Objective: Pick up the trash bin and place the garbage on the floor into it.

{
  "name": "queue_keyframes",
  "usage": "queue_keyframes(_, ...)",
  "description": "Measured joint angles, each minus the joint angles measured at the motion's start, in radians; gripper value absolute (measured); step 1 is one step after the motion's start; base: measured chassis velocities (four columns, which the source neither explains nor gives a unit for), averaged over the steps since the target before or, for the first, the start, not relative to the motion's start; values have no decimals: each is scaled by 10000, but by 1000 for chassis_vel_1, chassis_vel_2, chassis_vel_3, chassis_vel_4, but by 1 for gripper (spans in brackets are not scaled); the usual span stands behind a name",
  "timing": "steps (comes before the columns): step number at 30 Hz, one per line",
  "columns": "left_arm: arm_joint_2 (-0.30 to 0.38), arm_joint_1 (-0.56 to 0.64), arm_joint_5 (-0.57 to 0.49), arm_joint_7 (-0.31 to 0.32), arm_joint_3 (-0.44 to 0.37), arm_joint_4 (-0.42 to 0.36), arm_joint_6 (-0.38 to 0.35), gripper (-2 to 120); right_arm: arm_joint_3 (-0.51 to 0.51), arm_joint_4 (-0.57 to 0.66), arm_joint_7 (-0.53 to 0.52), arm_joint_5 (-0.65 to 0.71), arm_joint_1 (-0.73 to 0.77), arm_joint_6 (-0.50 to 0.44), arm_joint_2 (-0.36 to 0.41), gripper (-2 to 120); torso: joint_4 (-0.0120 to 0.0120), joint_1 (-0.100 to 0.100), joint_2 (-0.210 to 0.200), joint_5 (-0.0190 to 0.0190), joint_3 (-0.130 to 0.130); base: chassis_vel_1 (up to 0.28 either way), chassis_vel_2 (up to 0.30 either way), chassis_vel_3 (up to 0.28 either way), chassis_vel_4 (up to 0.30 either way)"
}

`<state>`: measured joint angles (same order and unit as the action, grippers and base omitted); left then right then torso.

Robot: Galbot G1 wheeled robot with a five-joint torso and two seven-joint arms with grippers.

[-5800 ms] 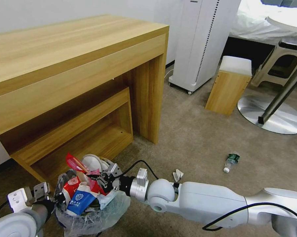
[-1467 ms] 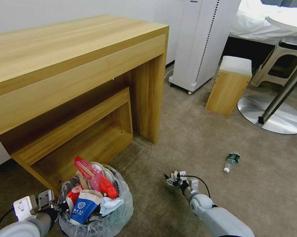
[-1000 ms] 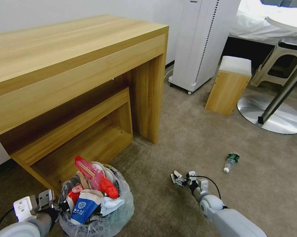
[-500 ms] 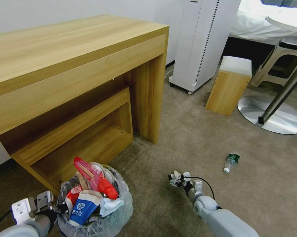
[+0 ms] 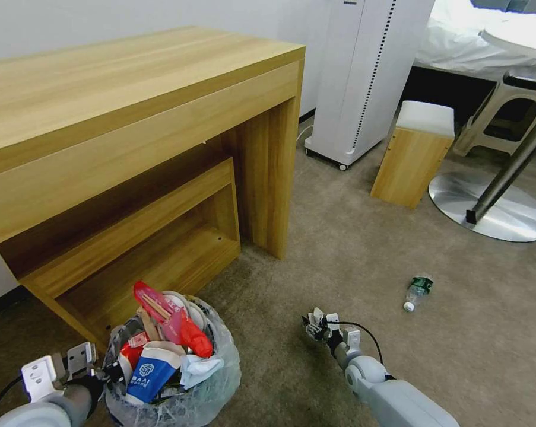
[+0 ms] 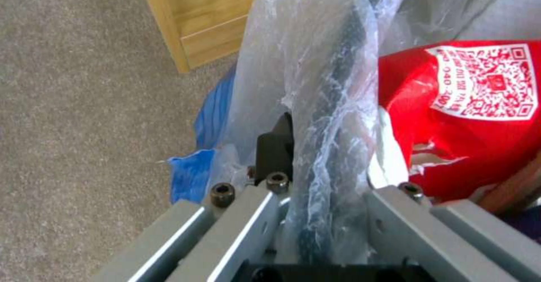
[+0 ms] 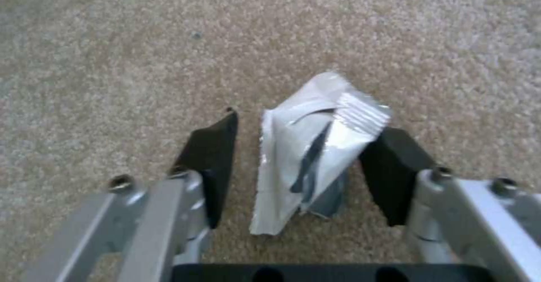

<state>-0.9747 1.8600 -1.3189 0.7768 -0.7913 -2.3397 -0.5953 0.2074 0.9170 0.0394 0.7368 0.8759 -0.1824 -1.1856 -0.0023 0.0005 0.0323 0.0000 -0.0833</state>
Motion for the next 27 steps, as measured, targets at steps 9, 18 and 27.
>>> queue_keyframes(9, 130, -39, -4, -19, -4, 44, 65, 0, 17, 133, -37, 86, -67, -60, 170, 21, 1, 0, 0, 0, 0, 0, 0, 0, 0)
queue_keyframes(18, 219, -100, -63, -20, -34, 98, 80, 0, 10, 539, -80, 237, -110, -71, 556, 0, 1, 0, -1, 2, 0, 0, 0, 0, 0)
queue_keyframes(27, 353, -105, -291, 17, -87, 85, 72, 0, -292, 3067, 1822, -455, -202, -1659, 2344, 0, -3, 0, -1, 6, -1, 0, 0, 0, 0)
